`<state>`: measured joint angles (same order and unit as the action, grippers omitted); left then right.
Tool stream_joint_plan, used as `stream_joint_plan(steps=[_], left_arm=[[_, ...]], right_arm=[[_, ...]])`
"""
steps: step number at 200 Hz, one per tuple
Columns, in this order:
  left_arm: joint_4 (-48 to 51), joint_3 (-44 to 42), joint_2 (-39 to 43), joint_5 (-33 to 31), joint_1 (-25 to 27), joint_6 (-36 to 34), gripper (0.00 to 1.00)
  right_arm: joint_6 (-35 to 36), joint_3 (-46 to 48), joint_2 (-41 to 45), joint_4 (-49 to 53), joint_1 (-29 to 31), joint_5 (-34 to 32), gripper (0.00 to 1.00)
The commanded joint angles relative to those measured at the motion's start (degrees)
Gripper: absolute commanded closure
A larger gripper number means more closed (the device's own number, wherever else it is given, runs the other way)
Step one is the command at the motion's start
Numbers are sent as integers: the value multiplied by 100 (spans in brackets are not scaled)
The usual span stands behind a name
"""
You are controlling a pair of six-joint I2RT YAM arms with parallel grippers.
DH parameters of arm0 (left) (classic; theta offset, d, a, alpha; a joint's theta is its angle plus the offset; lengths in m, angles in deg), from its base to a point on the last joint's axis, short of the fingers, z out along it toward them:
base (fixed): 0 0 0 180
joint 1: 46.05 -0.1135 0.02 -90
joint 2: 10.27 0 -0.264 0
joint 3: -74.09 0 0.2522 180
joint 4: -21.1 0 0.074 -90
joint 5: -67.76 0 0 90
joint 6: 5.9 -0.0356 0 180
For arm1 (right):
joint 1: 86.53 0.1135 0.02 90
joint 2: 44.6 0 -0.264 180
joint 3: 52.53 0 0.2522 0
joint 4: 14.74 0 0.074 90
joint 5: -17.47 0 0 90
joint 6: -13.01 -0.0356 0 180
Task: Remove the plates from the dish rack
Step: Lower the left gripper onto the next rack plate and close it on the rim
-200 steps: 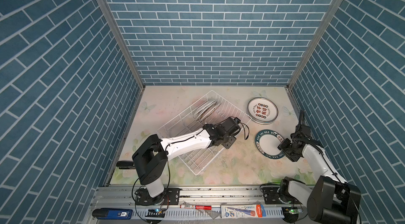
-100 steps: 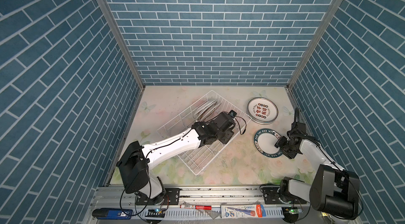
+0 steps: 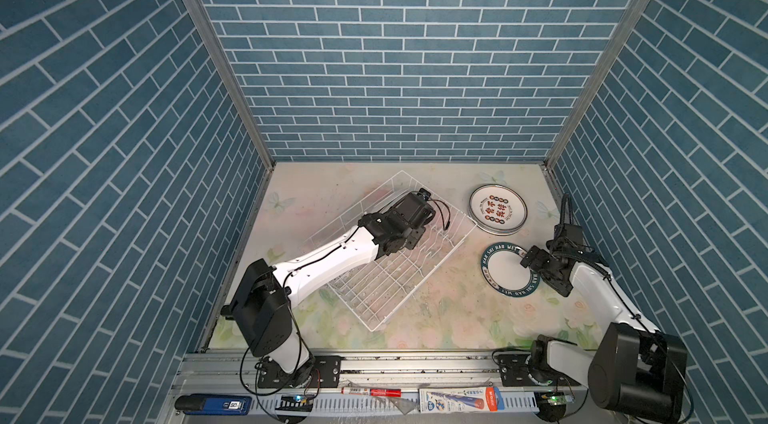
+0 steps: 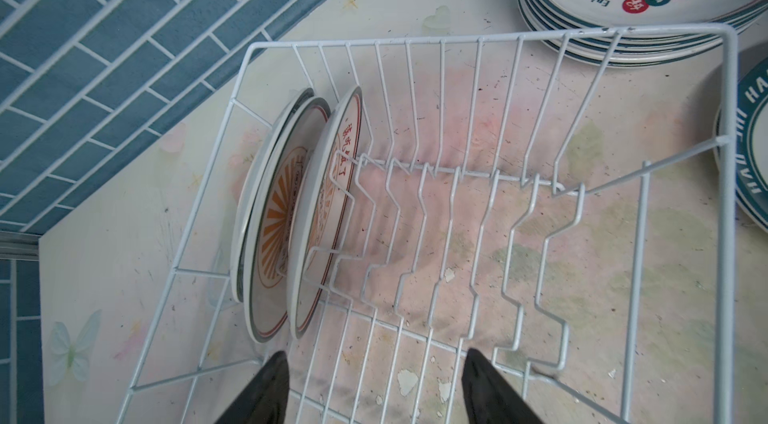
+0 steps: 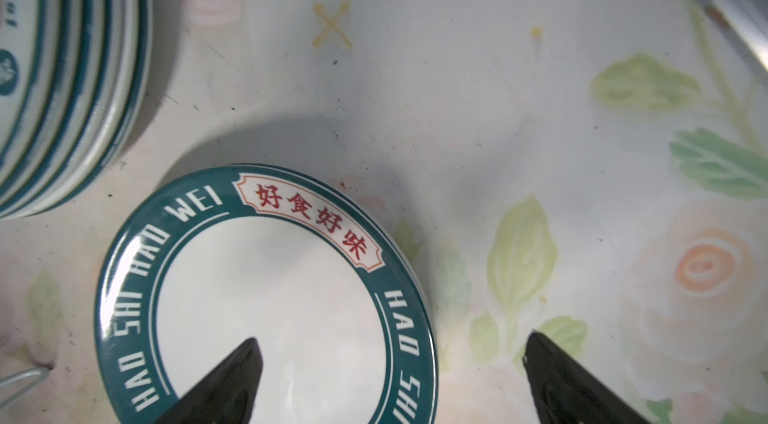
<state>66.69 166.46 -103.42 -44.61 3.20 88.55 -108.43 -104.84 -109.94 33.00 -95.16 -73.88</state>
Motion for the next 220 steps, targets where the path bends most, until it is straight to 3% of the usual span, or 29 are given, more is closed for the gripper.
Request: stream_joint_plan(steps=[1,157,220], left_arm=[[42,293,-291,-418,-60,-251,32],[44,1059,-1569,-459,-542,-647,43],[-4,1224,-1883,-624,-658,-686,68]], right_arm=[[120,-215,147,208,28,-53,1],[250,-201,910,323,29,518,1],[347,-110,1080,307,27,591,1]])
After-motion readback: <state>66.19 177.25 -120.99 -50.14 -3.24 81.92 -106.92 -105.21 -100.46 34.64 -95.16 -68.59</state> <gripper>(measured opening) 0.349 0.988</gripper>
